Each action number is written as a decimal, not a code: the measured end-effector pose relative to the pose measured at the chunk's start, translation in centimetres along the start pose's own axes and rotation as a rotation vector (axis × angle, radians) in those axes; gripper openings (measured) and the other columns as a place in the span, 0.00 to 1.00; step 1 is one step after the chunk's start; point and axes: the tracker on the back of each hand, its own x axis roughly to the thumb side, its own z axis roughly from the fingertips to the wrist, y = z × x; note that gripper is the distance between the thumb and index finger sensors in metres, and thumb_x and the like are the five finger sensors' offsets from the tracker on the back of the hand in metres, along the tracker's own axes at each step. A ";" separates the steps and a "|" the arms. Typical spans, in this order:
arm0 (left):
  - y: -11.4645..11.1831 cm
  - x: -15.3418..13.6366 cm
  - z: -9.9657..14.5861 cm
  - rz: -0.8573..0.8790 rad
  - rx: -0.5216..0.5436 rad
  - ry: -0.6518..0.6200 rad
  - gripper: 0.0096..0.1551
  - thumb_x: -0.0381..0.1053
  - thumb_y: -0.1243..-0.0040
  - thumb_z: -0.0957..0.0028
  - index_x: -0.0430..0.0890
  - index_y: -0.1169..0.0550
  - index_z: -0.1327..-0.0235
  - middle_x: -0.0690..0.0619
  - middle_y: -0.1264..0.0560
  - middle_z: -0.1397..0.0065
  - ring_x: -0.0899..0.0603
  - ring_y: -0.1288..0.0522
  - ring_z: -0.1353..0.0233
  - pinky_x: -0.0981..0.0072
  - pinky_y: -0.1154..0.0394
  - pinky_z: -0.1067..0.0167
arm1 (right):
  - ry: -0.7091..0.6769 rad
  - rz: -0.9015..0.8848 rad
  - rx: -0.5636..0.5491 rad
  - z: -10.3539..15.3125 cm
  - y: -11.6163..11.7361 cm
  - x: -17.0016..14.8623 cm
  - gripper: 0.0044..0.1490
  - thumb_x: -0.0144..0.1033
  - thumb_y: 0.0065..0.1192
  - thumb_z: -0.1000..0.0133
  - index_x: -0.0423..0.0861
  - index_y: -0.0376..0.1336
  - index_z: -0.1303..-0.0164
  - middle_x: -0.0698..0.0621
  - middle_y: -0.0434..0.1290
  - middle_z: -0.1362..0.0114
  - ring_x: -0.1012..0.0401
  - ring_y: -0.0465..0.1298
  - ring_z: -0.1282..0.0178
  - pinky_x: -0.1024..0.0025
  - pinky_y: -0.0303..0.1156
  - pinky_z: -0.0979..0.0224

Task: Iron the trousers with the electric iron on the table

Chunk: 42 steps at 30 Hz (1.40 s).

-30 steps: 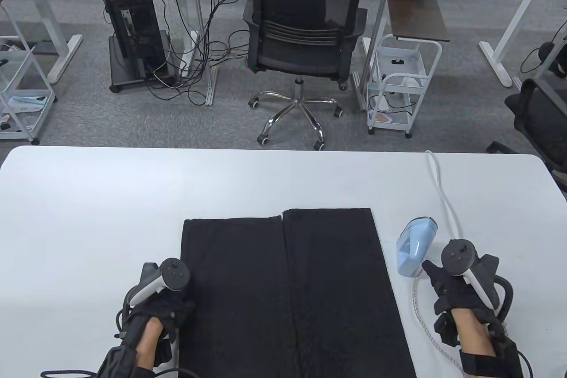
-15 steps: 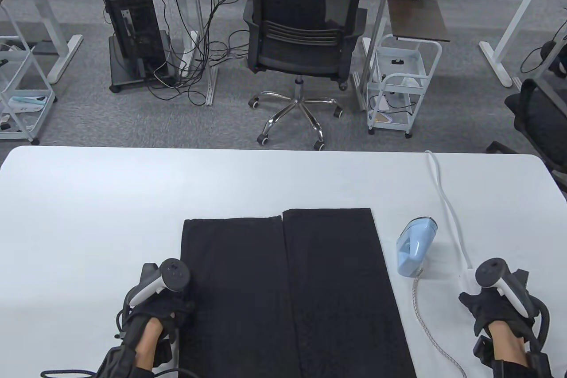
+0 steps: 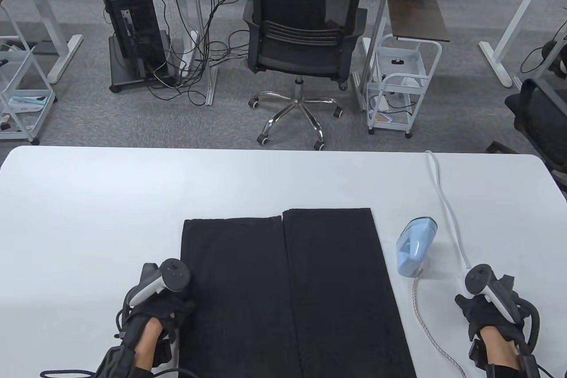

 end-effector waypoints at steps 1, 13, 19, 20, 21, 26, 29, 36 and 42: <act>0.0 0.0 0.0 -0.001 -0.002 0.001 0.51 0.50 0.47 0.39 0.44 0.63 0.17 0.35 0.73 0.18 0.22 0.75 0.23 0.17 0.65 0.34 | 0.001 0.020 -0.011 0.0 -0.1 0.2 0.50 0.57 0.61 0.41 0.46 0.45 0.17 0.38 0.49 0.12 0.33 0.55 0.16 0.23 0.55 0.27; 0.2 0.4 0.0 -0.042 0.023 0.014 0.52 0.50 0.46 0.41 0.43 0.61 0.16 0.34 0.71 0.17 0.21 0.72 0.22 0.17 0.62 0.34 | 0.028 -0.054 -0.002 0.0 -0.7 -0.3 0.48 0.59 0.60 0.41 0.48 0.47 0.17 0.41 0.48 0.11 0.34 0.53 0.16 0.24 0.56 0.28; 2.0 1.4 2.0 -0.099 0.186 0.005 0.50 0.52 0.41 0.42 0.38 0.51 0.15 0.30 0.60 0.15 0.21 0.59 0.19 0.18 0.54 0.33 | -0.070 -0.124 -0.178 3.5 -4.9 0.9 0.55 0.60 0.59 0.41 0.47 0.39 0.15 0.35 0.41 0.12 0.28 0.50 0.17 0.24 0.52 0.27; 2.7 1.9 2.8 -0.107 0.247 -0.017 0.49 0.52 0.41 0.42 0.38 0.49 0.15 0.30 0.58 0.15 0.20 0.58 0.19 0.18 0.53 0.33 | -0.105 -0.137 -0.214 4.4 -5.8 1.4 0.55 0.60 0.59 0.41 0.46 0.38 0.15 0.33 0.41 0.12 0.27 0.50 0.18 0.24 0.52 0.27; 3.5 2.6 3.7 -0.111 0.312 -0.043 0.49 0.53 0.41 0.42 0.38 0.48 0.15 0.30 0.57 0.15 0.20 0.57 0.19 0.19 0.53 0.33 | -0.168 -0.151 -0.269 5.8 -6.7 2.5 0.55 0.59 0.58 0.41 0.44 0.38 0.15 0.32 0.41 0.12 0.27 0.50 0.18 0.24 0.51 0.27; 5.8 7.7 6.7 -0.086 0.538 -0.212 0.48 0.55 0.42 0.41 0.37 0.45 0.15 0.29 0.55 0.15 0.20 0.55 0.20 0.19 0.51 0.34 | -0.475 -0.268 -0.468 13.0 -8.9 9.3 0.56 0.59 0.55 0.40 0.41 0.37 0.15 0.31 0.42 0.13 0.27 0.50 0.18 0.25 0.51 0.27; 5.6 11.4 7.7 -0.091 0.592 -0.314 0.49 0.56 0.42 0.41 0.38 0.47 0.14 0.29 0.58 0.15 0.20 0.56 0.19 0.18 0.52 0.34 | -0.627 -0.356 -0.488 16.7 -8.7 14.0 0.55 0.58 0.54 0.39 0.41 0.36 0.15 0.31 0.42 0.13 0.27 0.49 0.18 0.25 0.51 0.27; 1.6 16.4 7.3 -0.072 0.620 -0.394 0.54 0.62 0.44 0.40 0.40 0.54 0.13 0.30 0.67 0.15 0.18 0.64 0.20 0.16 0.58 0.34 | -0.801 -0.413 -0.421 20.8 -4.8 21.7 0.56 0.58 0.54 0.39 0.41 0.35 0.15 0.30 0.40 0.13 0.27 0.48 0.18 0.24 0.51 0.28; -1.1 15.9 5.3 -0.109 0.518 -0.367 0.55 0.64 0.45 0.40 0.39 0.55 0.13 0.29 0.65 0.15 0.18 0.63 0.20 0.16 0.57 0.35 | -0.782 -0.303 -0.343 19.6 -1.5 23.0 0.57 0.59 0.53 0.39 0.41 0.32 0.16 0.29 0.40 0.13 0.28 0.48 0.18 0.24 0.51 0.28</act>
